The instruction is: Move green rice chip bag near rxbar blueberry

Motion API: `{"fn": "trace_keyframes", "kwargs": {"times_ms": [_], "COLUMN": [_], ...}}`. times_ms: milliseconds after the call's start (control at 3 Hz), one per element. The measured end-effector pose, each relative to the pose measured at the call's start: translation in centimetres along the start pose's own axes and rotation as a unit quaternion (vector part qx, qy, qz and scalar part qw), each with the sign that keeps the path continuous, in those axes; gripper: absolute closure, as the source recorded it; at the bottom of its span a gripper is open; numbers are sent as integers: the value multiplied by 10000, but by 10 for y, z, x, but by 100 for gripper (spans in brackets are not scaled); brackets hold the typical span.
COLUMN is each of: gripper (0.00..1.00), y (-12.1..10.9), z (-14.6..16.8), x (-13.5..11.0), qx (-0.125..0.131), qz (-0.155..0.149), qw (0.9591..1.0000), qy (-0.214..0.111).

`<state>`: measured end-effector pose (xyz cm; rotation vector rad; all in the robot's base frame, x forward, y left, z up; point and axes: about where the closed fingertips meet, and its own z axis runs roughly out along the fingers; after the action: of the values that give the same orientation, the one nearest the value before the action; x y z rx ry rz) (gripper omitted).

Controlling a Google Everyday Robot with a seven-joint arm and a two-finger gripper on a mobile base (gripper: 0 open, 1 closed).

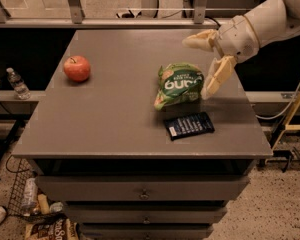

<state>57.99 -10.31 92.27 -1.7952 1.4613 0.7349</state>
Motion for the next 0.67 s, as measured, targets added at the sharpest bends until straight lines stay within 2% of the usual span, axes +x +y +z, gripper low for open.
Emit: {"fn": "trace_keyframes", "kwargs": {"times_ms": [333, 667], "gripper": [0, 0], "y": [-2, 9], "z": [1, -16], "x": [6, 21], "qx": [111, 469], "qz": [110, 472], "qw": [9996, 9954], "qy": [216, 686]}}
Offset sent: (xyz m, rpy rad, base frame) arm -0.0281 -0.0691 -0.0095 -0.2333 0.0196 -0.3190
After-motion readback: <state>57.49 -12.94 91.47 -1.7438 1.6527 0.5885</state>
